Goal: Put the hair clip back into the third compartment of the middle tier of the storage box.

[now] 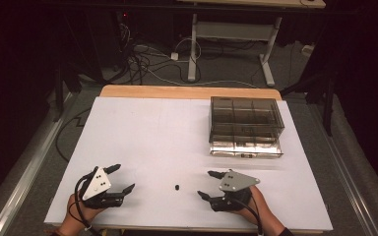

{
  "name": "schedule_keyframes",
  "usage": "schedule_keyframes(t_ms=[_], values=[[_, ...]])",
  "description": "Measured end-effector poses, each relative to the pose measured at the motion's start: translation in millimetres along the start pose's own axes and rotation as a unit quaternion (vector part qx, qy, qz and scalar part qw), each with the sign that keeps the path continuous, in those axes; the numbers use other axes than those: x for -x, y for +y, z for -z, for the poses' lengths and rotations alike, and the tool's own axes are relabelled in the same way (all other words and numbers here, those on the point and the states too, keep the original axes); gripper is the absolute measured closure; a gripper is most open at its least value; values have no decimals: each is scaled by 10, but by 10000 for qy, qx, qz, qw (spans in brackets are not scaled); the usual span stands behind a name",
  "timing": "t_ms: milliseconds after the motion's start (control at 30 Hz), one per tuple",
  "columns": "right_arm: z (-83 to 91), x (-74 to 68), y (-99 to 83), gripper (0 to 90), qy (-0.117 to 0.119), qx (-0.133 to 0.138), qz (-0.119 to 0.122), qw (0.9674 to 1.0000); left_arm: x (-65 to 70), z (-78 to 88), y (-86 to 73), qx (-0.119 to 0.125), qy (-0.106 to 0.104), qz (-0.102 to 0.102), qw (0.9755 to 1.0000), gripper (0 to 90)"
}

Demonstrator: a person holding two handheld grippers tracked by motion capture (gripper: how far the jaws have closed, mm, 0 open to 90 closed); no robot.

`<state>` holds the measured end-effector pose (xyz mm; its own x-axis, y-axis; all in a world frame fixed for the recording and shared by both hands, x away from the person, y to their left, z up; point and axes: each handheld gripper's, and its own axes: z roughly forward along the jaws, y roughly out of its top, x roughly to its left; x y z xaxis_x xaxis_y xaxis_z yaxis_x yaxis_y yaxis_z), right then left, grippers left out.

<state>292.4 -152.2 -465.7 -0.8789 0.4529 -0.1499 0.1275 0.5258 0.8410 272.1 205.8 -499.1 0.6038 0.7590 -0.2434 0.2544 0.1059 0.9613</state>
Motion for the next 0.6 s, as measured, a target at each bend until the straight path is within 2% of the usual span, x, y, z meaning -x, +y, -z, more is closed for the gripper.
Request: schedule_keyframes(t_ms=[133,200,233,267,333,400,467,567,600], values=[[-264,-49,79,382,265,-166,90,9995,-4,-2,-4,-13,6,-1,10000,206],[-406,-86,112,394,285,-366,148,9988,-7,-2,-6,-17,6,1,10000,206],[-406,-86,112,394,285,-366,148,9988,-7,-2,-6,-17,6,1,10000,206],[-511,-112,131,449,362,-481,206,9980,-8,-2,-8,-19,3,13,10000,206],[-599,-126,150,461,427,-649,152,9969,-6,-5,-11,-31,0,18,10000,206],[-673,-136,168,498,580,-694,152,9958,-4,-7,-13,-34,3,17,10000,206],[-735,-148,191,521,597,-808,221,9947,-2,-8,-12,-35,2,10,10000,206],[-797,-119,219,580,562,-914,90,9942,-9,-14,-11,-53,24,28,10000,206],[-826,-91,227,589,575,-907,168,9941,-10,-17,-14,-69,28,26,10000,206]])
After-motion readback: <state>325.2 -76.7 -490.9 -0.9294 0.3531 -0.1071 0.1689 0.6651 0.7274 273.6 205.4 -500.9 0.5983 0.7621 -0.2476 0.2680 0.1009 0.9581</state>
